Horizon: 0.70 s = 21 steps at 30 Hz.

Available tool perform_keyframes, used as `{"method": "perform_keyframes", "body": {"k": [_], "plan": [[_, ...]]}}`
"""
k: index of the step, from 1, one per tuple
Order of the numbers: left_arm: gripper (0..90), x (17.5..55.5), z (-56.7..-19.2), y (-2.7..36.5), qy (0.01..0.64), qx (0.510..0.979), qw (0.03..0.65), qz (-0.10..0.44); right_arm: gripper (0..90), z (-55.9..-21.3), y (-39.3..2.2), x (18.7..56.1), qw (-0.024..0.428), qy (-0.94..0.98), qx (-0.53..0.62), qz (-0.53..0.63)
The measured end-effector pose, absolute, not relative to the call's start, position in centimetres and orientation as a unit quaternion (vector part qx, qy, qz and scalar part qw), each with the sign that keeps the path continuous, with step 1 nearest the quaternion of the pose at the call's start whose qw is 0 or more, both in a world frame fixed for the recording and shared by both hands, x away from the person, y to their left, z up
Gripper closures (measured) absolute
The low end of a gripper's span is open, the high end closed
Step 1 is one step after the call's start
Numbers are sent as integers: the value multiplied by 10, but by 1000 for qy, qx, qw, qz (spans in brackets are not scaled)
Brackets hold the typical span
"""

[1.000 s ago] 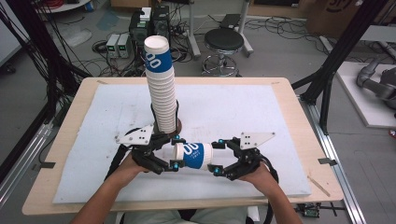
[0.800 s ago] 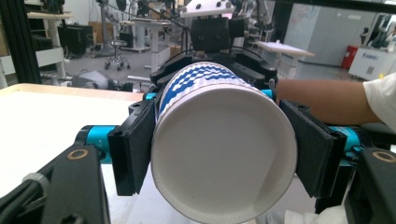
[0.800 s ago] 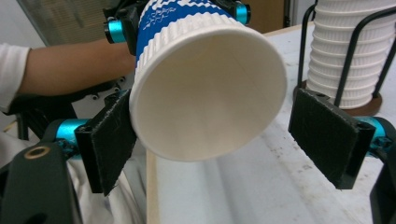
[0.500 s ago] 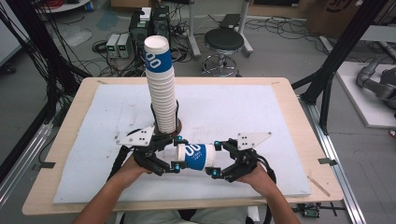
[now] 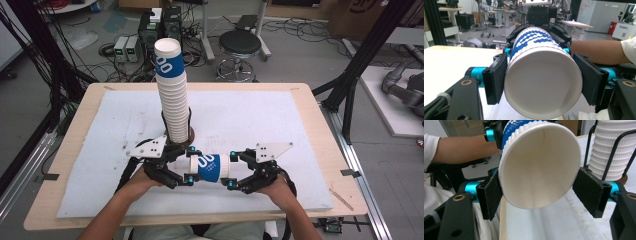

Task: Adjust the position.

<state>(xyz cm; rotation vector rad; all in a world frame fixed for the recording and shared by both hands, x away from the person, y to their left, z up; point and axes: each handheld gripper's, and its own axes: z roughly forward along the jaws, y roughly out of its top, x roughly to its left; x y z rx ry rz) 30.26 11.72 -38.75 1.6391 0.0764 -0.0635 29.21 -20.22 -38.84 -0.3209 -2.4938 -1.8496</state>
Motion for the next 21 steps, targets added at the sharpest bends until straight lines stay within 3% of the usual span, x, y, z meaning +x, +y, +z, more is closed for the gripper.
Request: {"method": "perform_keyframes", "body": {"k": [9, 21], "plan": [[161, 301, -386, 114, 62, 754, 653, -27, 281, -386, -204, 291, 6, -803, -99, -587], [161, 301, -368, 127, 72, 786, 614, 6, 289, -367, -218, 293, -33, -824, -117, -553]]}}
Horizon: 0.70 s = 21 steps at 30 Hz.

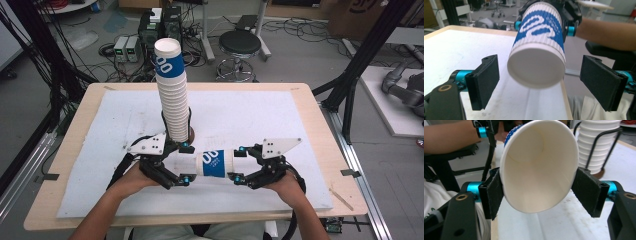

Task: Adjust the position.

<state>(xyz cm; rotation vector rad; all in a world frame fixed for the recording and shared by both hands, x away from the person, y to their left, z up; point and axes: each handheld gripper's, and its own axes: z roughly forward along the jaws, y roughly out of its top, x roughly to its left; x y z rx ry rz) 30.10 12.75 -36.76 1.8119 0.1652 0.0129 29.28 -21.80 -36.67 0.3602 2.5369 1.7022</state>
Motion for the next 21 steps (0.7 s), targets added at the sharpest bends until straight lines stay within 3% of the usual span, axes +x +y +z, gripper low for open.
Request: {"method": "perform_keyframes", "body": {"k": [12, 21], "plan": [[161, 309, -341, 128, 65, 828, 556, 13, 294, -333, -204, 302, 70, 889, 90, 443], [161, 314, -336, 116, 57, 850, 523, 7, 294, -314, -181, 305, 74, 922, 54, 376]]}}
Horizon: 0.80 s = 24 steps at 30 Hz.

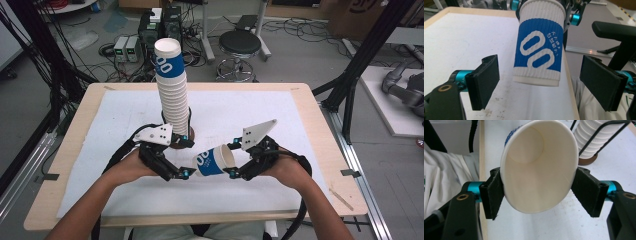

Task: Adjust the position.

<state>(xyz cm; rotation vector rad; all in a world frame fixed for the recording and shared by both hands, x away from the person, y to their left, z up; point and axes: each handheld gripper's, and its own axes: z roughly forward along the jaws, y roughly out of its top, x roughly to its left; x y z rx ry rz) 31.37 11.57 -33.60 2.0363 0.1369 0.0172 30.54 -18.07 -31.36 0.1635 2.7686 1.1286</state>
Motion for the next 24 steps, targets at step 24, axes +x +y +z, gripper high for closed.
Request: {"method": "perform_keyframes", "body": {"k": [24], "plan": [[171, 322, -348, 84, 45, 892, 450, -16, 292, -290, -128, 305, 92, 965, -5, 245]]}}
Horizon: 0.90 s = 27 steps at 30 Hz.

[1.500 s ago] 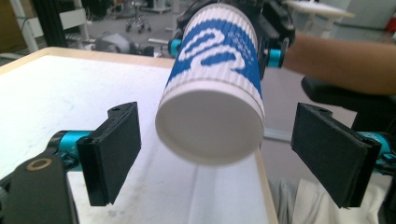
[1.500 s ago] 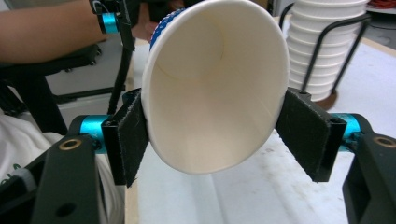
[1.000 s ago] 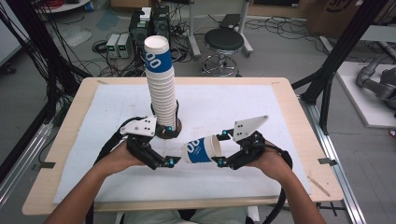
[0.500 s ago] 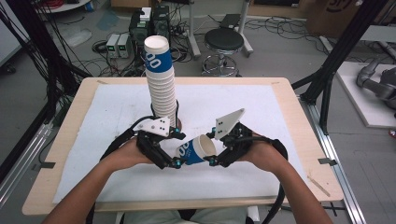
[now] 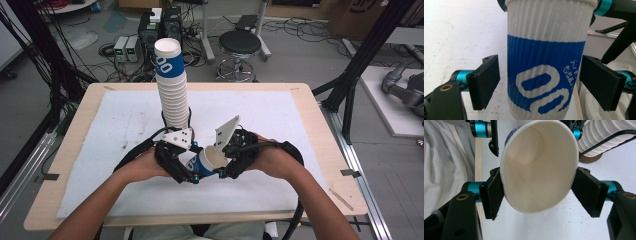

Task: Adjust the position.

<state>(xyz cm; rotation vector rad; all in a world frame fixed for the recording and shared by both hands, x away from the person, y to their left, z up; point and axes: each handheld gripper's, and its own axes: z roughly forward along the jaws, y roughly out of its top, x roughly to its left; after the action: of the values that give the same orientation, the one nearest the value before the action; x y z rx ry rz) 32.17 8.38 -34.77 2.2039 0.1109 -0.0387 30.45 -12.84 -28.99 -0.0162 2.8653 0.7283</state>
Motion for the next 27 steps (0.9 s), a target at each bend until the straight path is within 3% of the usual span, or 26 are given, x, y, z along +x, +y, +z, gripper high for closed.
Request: {"method": "perform_keyframes", "body": {"k": [13, 27], "plan": [[292, 322, -357, 73, 26, 905, 423, -39, 290, -299, -120, 302, 82, 975, -19, 207], [278, 317, -367, 81, 24, 875, 483, -34, 218, -300, -130, 302, 64, 961, 4, 267]]}}
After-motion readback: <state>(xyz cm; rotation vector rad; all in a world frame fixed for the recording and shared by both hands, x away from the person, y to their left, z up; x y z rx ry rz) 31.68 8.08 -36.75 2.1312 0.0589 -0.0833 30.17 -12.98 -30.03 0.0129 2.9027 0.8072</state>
